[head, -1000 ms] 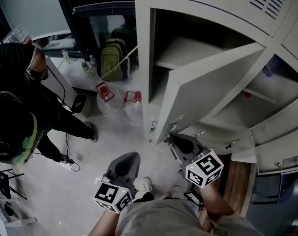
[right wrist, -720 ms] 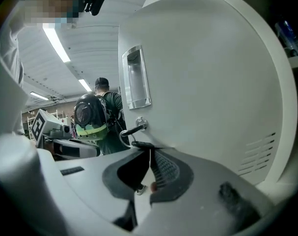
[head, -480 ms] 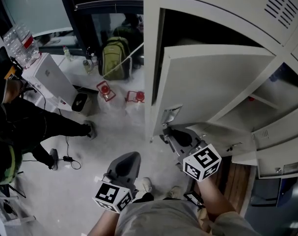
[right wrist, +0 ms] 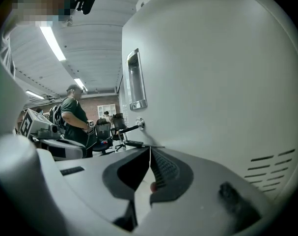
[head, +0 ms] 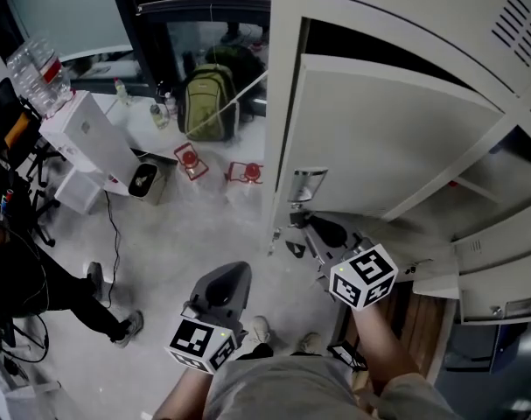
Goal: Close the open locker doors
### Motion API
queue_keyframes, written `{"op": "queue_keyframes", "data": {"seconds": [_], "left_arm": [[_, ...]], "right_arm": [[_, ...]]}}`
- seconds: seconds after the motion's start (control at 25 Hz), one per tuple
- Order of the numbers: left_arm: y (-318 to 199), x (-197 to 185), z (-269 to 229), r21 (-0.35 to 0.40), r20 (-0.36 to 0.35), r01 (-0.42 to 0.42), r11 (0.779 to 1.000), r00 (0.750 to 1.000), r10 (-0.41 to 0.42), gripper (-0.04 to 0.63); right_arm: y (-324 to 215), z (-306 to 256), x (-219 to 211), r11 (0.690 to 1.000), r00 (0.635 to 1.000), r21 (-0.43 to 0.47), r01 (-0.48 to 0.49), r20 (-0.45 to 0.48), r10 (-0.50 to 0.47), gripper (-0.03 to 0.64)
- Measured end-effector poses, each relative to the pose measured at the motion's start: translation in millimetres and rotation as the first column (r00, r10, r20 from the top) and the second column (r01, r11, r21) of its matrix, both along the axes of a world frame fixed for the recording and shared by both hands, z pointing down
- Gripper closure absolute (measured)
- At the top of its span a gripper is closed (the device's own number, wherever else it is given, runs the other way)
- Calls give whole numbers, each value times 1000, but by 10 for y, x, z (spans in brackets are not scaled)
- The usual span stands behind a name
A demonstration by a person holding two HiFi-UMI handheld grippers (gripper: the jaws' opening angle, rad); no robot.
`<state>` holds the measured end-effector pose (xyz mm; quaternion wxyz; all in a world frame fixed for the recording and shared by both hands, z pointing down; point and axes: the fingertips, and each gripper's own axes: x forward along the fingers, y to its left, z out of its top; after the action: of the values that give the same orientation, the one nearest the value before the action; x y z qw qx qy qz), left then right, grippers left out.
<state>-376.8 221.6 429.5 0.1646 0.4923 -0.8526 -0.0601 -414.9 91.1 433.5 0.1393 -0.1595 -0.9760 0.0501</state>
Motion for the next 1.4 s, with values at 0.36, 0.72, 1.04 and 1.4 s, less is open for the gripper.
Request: {"op": "queue_keyframes", "data": {"seconds": [0.36,0.72,1.04,1.4], "left_arm": [[-52,-98,-41,-3,13,-3,1000,1000,3,574],[-60,-100,-3,-8,6,-10,1000,1000,11,574],[-13,-154,-22,-9,10,6,1000,1000,-6,574],[66,-199,-39,-16,14,18,1000,1000,-18,574]], "right_arm": [[-131,32,-156,1000,1000,5,-20,-7,20,589],[-298,52,-288,998,998,-18,-58,-15,58,589],[-418,78,-389,996,996,-12,-83,-20,83,589],[-378,103,-469,998,997,3,-70,-23,70,589]]}}
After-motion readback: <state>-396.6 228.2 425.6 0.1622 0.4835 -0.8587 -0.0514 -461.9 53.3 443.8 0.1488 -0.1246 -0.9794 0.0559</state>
